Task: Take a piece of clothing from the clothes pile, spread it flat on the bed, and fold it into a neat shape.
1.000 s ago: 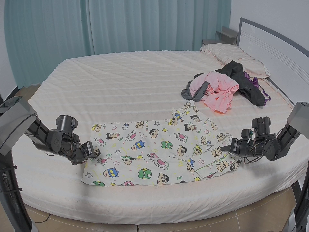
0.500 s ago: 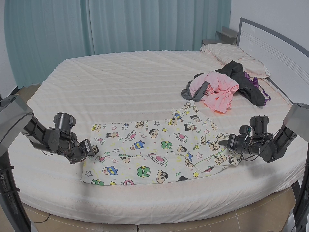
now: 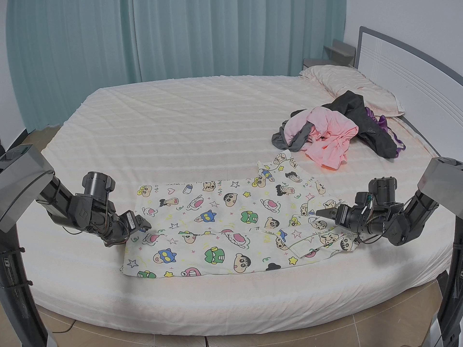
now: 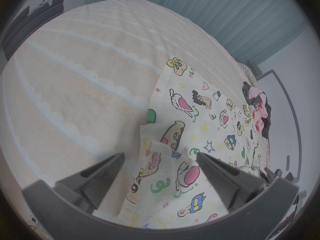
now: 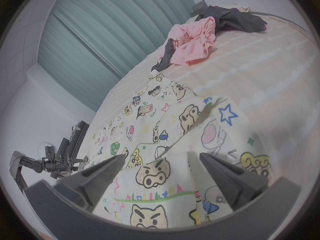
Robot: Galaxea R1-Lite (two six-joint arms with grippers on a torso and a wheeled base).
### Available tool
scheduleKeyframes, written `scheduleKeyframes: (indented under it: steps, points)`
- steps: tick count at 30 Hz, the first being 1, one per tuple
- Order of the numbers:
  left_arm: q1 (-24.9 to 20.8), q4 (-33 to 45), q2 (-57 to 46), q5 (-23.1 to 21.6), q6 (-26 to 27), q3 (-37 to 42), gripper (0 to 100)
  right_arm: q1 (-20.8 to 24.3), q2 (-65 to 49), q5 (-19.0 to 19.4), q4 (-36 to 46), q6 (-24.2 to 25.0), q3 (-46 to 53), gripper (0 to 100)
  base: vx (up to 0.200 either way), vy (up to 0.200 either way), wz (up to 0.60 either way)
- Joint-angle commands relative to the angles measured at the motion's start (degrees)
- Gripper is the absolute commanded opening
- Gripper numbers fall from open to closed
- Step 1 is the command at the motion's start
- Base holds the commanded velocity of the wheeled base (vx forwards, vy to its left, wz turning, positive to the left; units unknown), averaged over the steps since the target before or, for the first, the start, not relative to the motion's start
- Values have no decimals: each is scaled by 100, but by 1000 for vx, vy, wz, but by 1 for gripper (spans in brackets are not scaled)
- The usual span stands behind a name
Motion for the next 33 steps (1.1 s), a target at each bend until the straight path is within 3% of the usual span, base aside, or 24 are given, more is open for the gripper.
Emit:
scheduleKeyframes:
  steps: [1,5,10,17,18,21,24,33]
  points:
    - [28,3,-28,-65,-3,67,100,-87,-258,-140,6,14,23,100,0,0,0]
    - [160,3,-133,-83,-12,111,100,-175,-539,-491,50,93,23,100,0,0,0]
    - [494,12,-617,-593,-319,304,100,133,-1251,-1300,68,1086,586,100,0,0,0]
    - [503,3,-1206,-619,-1348,805,100,924,-1638,-2346,270,2571,1271,100,0,0,0]
    - [503,3,-1206,-619,-1348,805,100,924,-1638,-2346,270,2571,1271,100,0,0,0]
    - [169,3,-1364,-452,-2104,964,100,968,-1655,-2399,375,3134,1473,100,0,0,0]
    - [19,-6,-1329,-232,-2569,972,100,941,-1638,-2399,384,3266,1526,100,0,0,0]
    - [-25,-15,-1276,-250,-2859,1025,100,1012,-1550,-2381,349,3292,1430,100,0,0,0]
